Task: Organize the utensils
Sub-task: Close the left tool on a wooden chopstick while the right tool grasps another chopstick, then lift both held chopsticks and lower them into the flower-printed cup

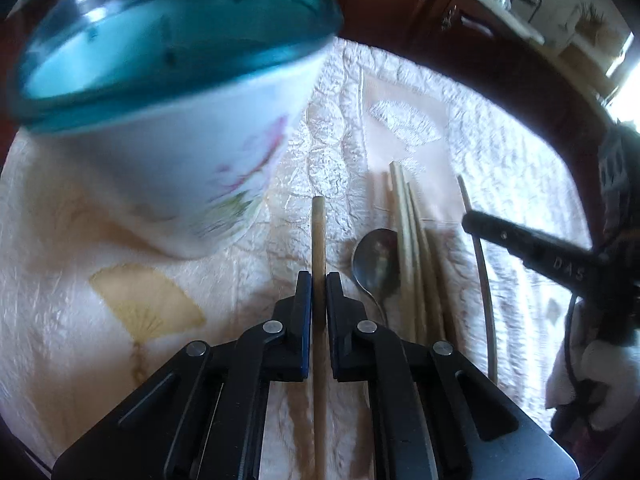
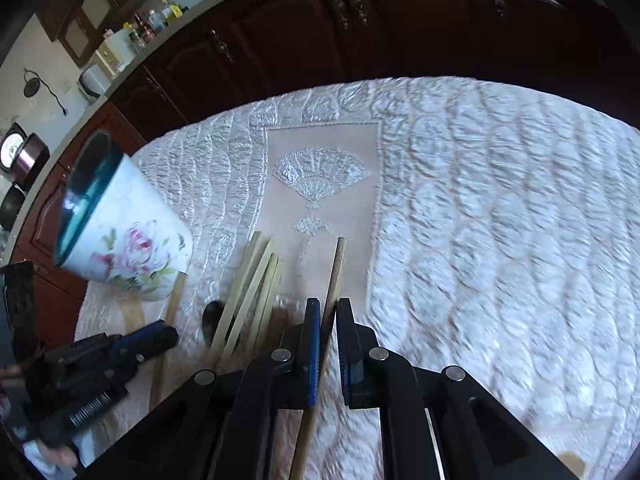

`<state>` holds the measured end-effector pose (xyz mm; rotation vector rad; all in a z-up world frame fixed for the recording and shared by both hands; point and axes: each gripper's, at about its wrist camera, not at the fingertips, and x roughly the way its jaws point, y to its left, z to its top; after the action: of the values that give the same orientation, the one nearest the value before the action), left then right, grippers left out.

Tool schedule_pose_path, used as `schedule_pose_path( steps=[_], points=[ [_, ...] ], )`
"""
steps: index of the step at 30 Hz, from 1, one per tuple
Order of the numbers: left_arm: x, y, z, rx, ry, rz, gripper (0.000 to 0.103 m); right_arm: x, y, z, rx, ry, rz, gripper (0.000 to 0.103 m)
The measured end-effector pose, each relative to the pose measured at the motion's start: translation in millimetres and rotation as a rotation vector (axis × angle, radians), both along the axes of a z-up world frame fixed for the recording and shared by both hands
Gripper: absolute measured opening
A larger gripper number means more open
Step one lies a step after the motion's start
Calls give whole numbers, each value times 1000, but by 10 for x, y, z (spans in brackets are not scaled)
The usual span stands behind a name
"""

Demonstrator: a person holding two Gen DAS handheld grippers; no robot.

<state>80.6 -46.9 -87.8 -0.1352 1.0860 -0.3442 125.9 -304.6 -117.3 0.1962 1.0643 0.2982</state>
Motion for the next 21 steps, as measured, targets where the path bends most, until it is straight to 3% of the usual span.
schedule_pose_path(
  steps=[10, 21],
  points=[
    [-401, 171, 611, -79, -94, -38, 6, -475, -218, 525, 97, -100, 1, 6],
    [-611, 440, 1428, -182, -236, -47, 6, -797, -45, 1275, 133, -249, 103, 5]
  ],
)
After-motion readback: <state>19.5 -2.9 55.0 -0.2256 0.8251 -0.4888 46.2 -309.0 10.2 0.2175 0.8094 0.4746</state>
